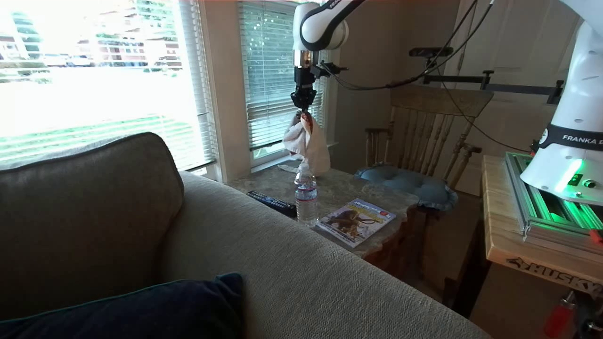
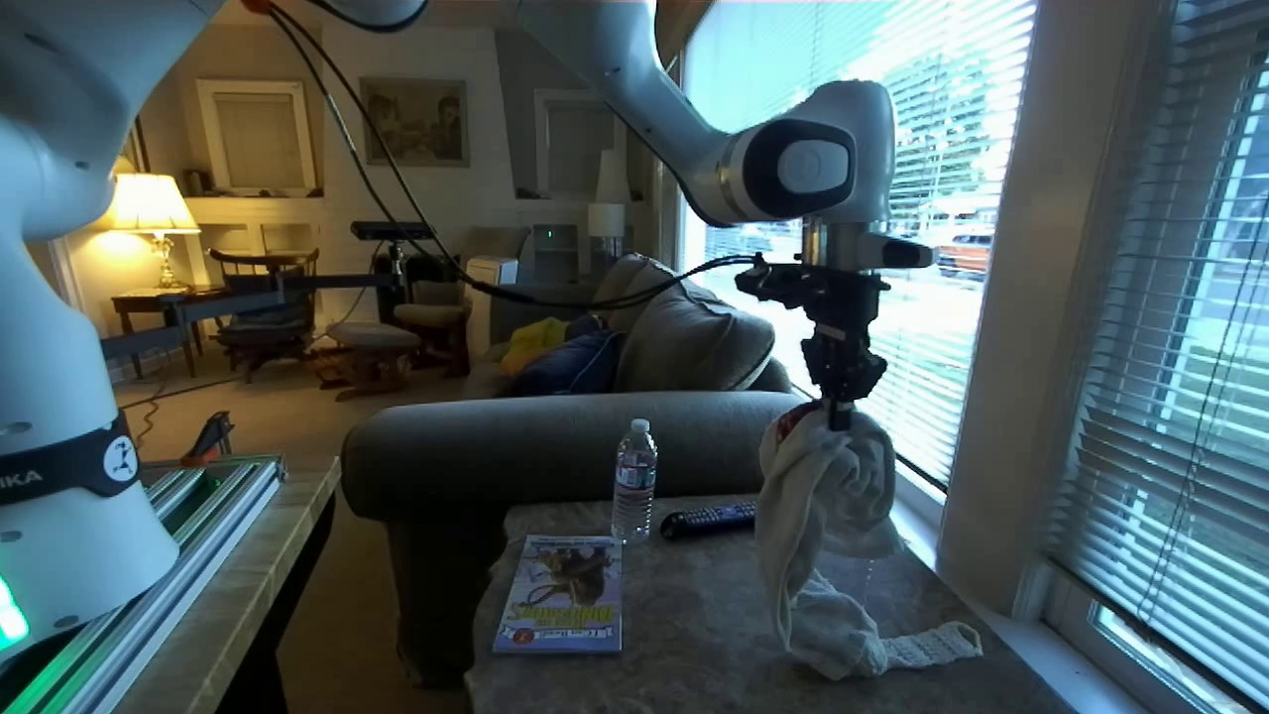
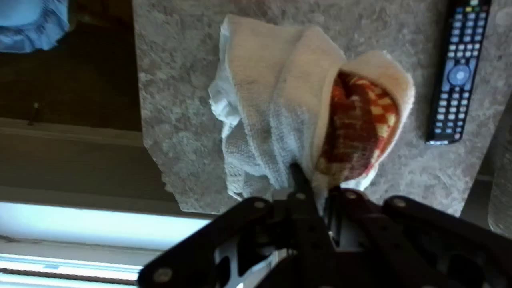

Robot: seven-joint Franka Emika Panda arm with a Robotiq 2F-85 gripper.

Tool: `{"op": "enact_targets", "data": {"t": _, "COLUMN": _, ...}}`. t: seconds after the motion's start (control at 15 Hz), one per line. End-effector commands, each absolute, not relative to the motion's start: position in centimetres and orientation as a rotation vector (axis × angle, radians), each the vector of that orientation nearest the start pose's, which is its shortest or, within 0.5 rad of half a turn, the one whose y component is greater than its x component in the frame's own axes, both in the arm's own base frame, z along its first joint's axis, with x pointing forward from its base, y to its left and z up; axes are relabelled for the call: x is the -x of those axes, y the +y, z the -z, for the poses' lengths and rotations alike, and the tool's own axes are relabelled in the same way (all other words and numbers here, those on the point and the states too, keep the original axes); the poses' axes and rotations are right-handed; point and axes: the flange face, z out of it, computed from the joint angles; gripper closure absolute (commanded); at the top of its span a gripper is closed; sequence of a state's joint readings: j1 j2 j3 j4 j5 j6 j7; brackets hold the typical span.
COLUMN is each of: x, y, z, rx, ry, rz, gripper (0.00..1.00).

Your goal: Use the tea towel to wipe the table

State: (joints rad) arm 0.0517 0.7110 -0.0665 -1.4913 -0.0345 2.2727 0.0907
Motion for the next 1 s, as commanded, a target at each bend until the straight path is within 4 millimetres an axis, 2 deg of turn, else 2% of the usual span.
{"op": "enact_targets", "data": {"t": 0.0, "x": -68.0, "y": -1.9, "z": -26.7, "rx": 3.276, "ry": -0.013, "rz": -0.061, "gripper": 0.97}}
{"op": "enact_targets", "data": {"t": 0.2, "x": -65.7, "y": -2.6, "z": -24.9, "rx": 3.337, "ry": -0.1, "rz": -0.222, "gripper": 0.97}}
{"op": "enact_targets", "data": {"t": 0.53, "x": -63.2, "y": -1.7, "z": -19.0, "rx": 3.429, "ry": -0.17, "rz": -0.437, "gripper": 0.97}}
{"op": "enact_targets", "data": {"t": 0.93, "x": -63.8, "y": 1.8, "z": -10.9, "rx": 3.415, "ry": -0.089, "rz": -0.518, "gripper": 0.97}}
